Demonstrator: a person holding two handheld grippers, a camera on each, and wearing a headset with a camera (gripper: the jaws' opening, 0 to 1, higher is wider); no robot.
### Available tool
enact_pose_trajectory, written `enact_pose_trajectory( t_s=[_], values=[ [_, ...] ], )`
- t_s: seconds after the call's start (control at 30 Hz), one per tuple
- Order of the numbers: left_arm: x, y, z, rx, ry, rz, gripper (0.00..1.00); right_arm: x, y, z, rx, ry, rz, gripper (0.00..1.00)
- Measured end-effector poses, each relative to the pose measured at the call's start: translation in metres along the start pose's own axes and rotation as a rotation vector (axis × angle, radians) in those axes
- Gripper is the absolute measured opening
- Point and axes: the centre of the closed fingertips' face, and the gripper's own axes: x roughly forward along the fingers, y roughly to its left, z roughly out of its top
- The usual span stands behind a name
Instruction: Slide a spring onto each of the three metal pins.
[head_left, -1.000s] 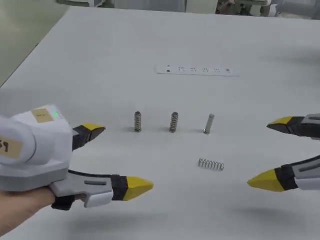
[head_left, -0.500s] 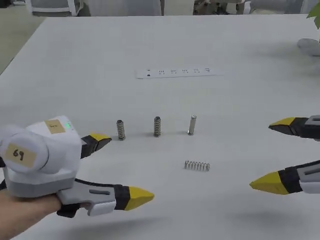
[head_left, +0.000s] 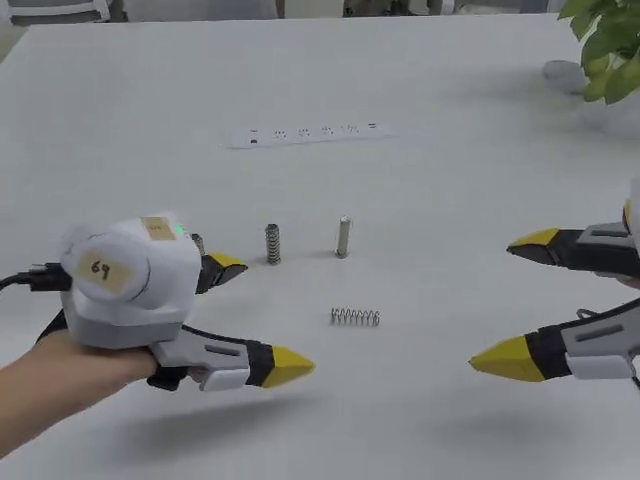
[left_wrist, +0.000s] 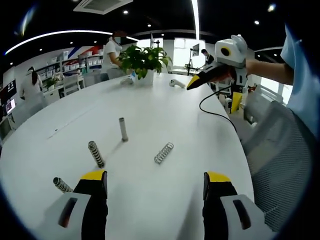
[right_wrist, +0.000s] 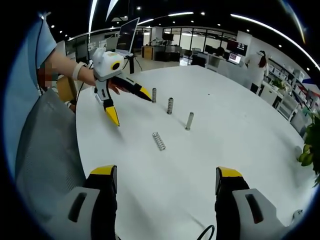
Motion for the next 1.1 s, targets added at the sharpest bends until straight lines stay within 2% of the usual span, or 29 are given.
enact_pose_trajectory(
  t_s=[0.07, 0.27, 0.6, 0.7, 0.93, 1.1],
  values=[
    [0.007, -0.002, -0.001, 0.022, 0.013, -0.025, 0.72, -0.002, 0.0, 0.0, 0.008, -0.004, -0.003, 0.79],
    [0.02, -0.002, 0.002, 0.036, 0.021, -0.053, 0.66, -0.005, 0.0, 0.001, 0.017, -0.01, -0.017, 0.79],
    [0.044, -0.009, 0.002, 0.059, 0.019, -0.098, 0.42, -0.007, 0.003, 0.001, 0.037, -0.025, -0.028, 0.78],
    [0.054, -0.009, -0.001, 0.073, 0.038, -0.106, 0.36, -0.008, 0.005, -0.001, 0.049, -0.027, -0.027, 0.77],
    [0.062, -0.006, 0.0, 0.101, 0.046, -0.108, 0.24, -0.008, 0.01, -0.007, 0.066, -0.021, -0.02, 0.76],
    [0.063, -0.01, -0.002, 0.14, 0.059, -0.128, 0.15, -0.009, 0.01, -0.01, 0.076, -0.022, -0.02, 0.75]
  ],
)
